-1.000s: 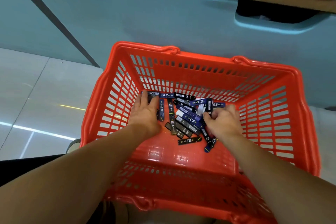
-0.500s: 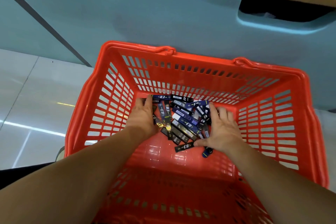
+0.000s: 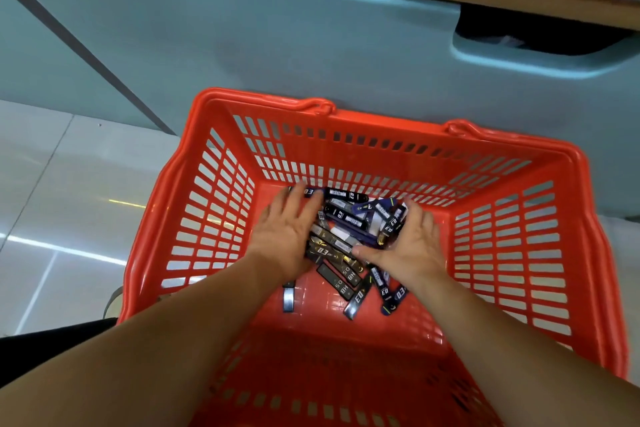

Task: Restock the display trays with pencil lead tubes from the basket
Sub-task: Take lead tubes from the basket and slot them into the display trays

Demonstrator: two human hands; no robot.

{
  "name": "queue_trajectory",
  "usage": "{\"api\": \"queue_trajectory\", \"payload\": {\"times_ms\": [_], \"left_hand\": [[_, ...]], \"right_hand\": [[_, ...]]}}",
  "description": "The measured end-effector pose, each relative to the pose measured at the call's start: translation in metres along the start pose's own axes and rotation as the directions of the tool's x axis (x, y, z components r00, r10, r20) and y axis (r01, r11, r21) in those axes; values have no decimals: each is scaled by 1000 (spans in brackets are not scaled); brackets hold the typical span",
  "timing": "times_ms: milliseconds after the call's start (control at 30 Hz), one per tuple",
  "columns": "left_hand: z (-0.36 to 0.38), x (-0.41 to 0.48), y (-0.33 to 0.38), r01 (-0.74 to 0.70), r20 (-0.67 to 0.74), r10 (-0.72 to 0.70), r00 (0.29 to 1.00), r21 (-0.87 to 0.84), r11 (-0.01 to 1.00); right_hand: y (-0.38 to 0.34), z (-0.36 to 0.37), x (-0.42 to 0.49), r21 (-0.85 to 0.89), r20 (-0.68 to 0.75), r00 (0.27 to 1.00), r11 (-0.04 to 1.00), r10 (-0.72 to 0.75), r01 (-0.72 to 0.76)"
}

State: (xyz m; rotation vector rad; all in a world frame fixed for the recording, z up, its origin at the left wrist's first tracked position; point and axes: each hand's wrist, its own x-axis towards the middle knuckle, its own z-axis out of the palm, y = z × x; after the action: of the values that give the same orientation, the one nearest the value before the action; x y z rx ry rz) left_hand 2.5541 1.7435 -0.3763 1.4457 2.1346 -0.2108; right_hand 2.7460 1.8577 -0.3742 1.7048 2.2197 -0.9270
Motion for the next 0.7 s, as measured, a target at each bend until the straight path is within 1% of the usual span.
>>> {"api": "queue_trajectory", "payload": {"times_ms": [67, 133, 200, 267, 367, 467, 533, 600, 667, 700], "left_hand": [[1, 3, 4, -140, 27, 138, 990, 89, 986], [3, 10, 11, -218, 43, 214, 976, 200, 955], [1, 17, 19, -259, 89, 244, 966, 244, 935], [0, 23, 27, -270, 117, 248, 962, 253, 929], [-1, 28, 30, -284, 86, 270, 959, 297, 912], [-3, 28, 24, -248, 83, 234, 969, 244, 938], [-2, 26, 21, -227, 57, 221, 974, 180, 957], [0, 24, 19, -204, 49, 200, 979, 104, 973], [2, 23, 19, -156, 53, 155, 987, 13, 988], [2, 23, 20, -129, 57, 130, 990, -20, 991]], "right_hand": [[-2, 6, -1, -31, 24, 999, 999, -21, 22], [-3, 11, 1, -91, 19, 1000, 996, -20, 21], [-3, 14, 2, -157, 22, 999, 987, -42, 45], [-2, 16, 3, -151, 33, 996, 984, -89, 93], [-1, 14, 6, -125, 60, 991, 985, -116, 122], [3, 12, 7, -191, 102, 993, 978, -63, 82], [5, 14, 5, -184, 75, 997, 983, -7, 20], [6, 18, 3, -94, 33, 999, 995, 34, -31], [7, 21, 2, 29, -11, 998, 998, 61, -61], [6, 21, 2, 59, -19, 997, 996, 73, -71]]}}
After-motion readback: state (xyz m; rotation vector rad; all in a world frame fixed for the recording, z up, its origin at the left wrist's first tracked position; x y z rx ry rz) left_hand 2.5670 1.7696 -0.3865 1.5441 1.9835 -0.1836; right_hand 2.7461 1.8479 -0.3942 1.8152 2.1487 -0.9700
